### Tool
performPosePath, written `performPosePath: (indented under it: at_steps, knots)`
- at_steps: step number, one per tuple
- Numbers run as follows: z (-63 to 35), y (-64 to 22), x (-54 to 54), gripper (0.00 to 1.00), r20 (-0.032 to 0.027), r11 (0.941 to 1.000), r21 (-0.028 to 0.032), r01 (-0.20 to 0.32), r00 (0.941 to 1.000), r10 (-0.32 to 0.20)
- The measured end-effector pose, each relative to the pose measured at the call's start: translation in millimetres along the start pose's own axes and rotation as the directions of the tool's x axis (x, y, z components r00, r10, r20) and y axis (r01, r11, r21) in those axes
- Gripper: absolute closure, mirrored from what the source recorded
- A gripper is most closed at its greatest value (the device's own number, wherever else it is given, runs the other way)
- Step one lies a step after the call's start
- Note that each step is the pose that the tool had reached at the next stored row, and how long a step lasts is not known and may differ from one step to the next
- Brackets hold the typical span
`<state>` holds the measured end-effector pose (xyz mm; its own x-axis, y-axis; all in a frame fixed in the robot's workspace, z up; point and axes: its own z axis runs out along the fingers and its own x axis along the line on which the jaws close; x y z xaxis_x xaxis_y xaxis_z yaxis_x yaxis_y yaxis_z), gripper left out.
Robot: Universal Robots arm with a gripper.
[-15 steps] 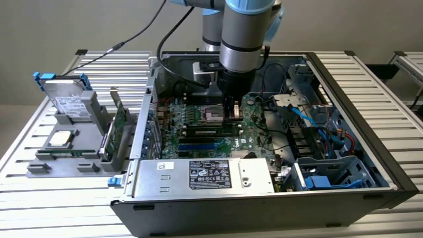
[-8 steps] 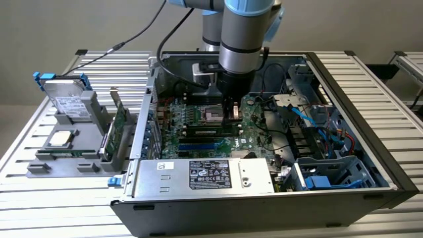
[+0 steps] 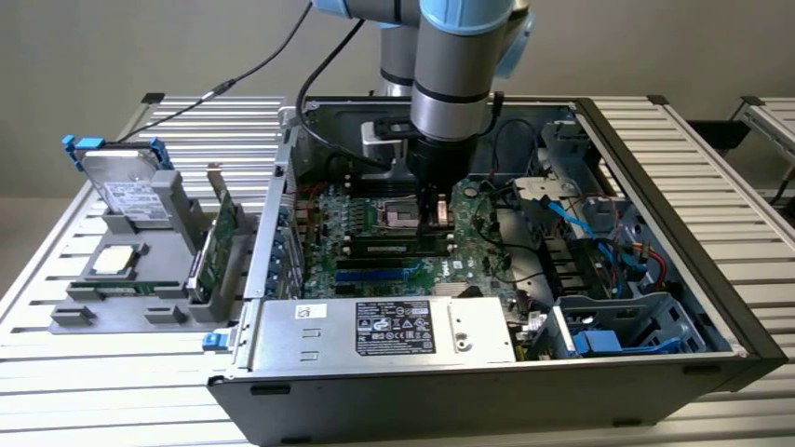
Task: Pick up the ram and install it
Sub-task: 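Press down the ram until it locks into place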
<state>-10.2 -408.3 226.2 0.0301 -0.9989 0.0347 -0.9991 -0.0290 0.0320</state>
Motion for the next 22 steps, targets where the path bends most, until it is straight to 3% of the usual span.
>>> performPosePath:
  at_steps: [6,12,22]
  knots:
    - [1.1,0.2,-0.8,0.9,-0.0024,1.0,0.0,-0.001,1.0,0.001]
    - [-12.7,3.9,-0.4,0.9,-0.0022,1.0,0.0001,-0.001,1.0,0.001]
    - [-11.8,34.6,-1.3,0.9,-0.0022,1.0,0.0004,-0.001,1.0,0.001]
